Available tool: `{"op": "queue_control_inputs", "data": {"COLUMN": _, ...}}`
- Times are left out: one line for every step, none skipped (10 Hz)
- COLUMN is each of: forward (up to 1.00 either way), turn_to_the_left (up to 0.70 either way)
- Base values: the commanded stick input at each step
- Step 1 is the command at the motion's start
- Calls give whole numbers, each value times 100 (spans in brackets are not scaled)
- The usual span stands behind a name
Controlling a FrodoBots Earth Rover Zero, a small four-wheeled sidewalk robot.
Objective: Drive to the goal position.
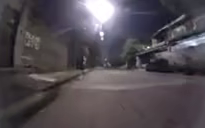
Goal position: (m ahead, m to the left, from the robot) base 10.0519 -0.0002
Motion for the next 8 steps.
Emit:
{"op": "queue_control_inputs", "data": {"forward": 70, "turn_to_the_left": 0}}
{"op": "queue_control_inputs", "data": {"forward": 70, "turn_to_the_left": 0}}
{"op": "queue_control_inputs", "data": {"forward": 70, "turn_to_the_left": 0}}
{"op": "queue_control_inputs", "data": {"forward": 70, "turn_to_the_left": 0}}
{"op": "queue_control_inputs", "data": {"forward": 70, "turn_to_the_left": 0}}
{"op": "queue_control_inputs", "data": {"forward": 70, "turn_to_the_left": 0}}
{"op": "queue_control_inputs", "data": {"forward": 70, "turn_to_the_left": 0}}
{"op": "queue_control_inputs", "data": {"forward": 70, "turn_to_the_left": 0}}
